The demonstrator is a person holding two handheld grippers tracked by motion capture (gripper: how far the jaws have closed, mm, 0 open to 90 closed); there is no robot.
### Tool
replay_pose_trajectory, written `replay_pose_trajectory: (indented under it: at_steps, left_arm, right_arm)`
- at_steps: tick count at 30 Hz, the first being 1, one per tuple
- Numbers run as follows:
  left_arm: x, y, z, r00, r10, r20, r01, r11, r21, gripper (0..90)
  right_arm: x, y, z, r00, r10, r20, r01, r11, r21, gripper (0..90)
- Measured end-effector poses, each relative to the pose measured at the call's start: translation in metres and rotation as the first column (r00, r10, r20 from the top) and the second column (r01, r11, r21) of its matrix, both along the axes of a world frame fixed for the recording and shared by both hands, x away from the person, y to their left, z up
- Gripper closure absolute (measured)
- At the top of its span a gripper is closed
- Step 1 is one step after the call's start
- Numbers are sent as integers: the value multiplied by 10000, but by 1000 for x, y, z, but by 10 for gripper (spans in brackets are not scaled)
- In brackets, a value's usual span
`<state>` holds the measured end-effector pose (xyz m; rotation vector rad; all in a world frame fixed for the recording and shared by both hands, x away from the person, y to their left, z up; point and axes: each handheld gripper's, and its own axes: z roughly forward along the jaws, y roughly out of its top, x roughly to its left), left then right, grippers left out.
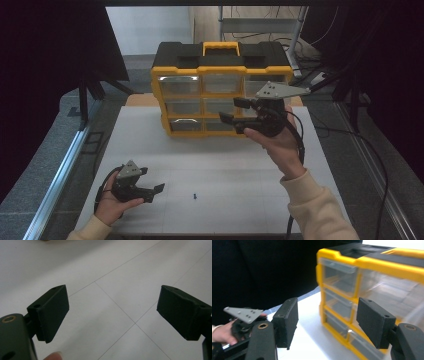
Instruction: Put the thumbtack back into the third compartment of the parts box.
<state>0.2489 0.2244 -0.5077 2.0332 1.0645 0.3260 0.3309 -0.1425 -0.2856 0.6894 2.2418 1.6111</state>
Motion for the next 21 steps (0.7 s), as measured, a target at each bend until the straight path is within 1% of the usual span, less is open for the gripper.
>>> replay_pose_trajectory:
  at_steps: [1,2,3,4,6,7,10,11,13,19,21]
  left_arm:
    - [0,0,0,10000,-9,3,9,10000,5,110]
    - [0,0,0,10000,-22,-11,22,10000,24,110]
    - [0,0,0,10000,-23,-15,23,10000,25,110]
    - [0,0,0,10000,-23,-20,23,10000,25,110]
    - [0,0,0,10000,-18,-8,18,10000,-1,110]
    - [0,0,0,10000,-7,3,7,10000,0,110]
    - [0,1,0,10000,-13,18,12,10000,16,110]
    - [0,1,0,10000,-10,13,10,10000,24,110]
    - [0,0,0,10000,3,-5,-3,10000,14,110]
    - [0,0,0,10000,12,20,-12,10000,18,110]
    - [0,0,0,10000,3,42,-3,10000,23,110]
  right_arm:
    - [-2,2,-2,10000,85,-49,-86,9999,-59,346]
    - [-3,5,-4,9997,218,-93,-218,9998,-18,346]
    - [-5,8,-8,9993,335,-145,-337,9994,-119,346]
    - [-6,10,-11,9990,412,-144,-413,9991,-87,346]
    - [-8,15,-18,9984,480,-309,-491,9981,-375,346]
    - [-8,17,-22,9980,539,-336,-550,9980,-327,346]
    - [-8,22,-36,9970,575,-519,-604,9966,-562,346]
    - [-8,24,-42,9965,564,-623,-609,9955,-728,346]
    - [-7,26,-48,9961,546,-695,-608,9940,-912,345]
    - [-6,29,-66,9933,510,-1039,-625,9919,-1107,345]
    - [-7,30,-74,9916,489,-1196,-639,9900,-1254,345]
